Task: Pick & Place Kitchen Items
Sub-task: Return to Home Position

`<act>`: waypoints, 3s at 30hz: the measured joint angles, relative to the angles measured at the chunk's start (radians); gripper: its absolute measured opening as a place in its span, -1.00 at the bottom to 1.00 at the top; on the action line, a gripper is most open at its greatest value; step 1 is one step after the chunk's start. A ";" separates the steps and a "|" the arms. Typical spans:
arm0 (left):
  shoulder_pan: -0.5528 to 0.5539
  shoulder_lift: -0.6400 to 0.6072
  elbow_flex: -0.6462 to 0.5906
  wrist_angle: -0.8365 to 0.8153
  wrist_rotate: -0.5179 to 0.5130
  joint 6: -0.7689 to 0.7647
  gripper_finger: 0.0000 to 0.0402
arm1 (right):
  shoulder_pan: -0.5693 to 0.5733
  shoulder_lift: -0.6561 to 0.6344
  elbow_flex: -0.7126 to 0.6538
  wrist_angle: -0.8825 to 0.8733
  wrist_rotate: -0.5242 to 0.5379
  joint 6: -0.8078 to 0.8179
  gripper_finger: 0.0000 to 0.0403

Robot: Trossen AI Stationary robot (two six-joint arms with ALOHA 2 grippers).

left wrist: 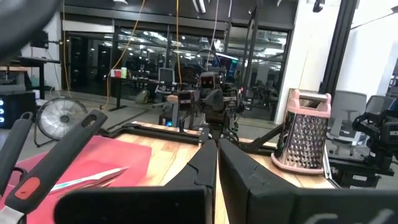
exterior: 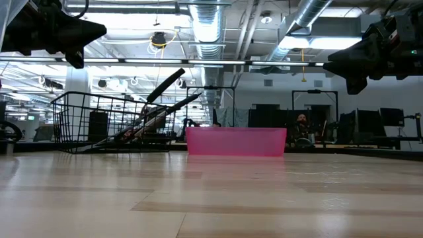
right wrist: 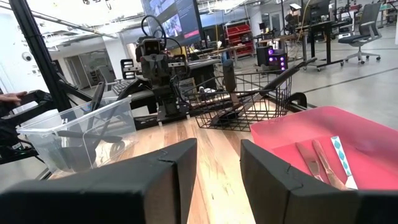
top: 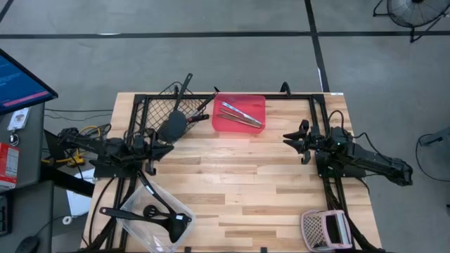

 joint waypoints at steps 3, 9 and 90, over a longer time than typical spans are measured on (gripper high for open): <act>0.021 -0.024 0.000 0.001 0.000 0.000 -0.99 | 0.000 0.000 0.000 0.000 0.000 0.000 -0.41; 0.142 -0.067 0.000 0.018 0.000 0.000 -0.99 | 0.000 0.000 0.000 0.000 0.000 0.000 -0.41; 0.310 -0.067 0.000 0.045 0.000 0.000 -0.99 | 0.000 0.000 0.000 -0.004 0.003 0.000 -0.41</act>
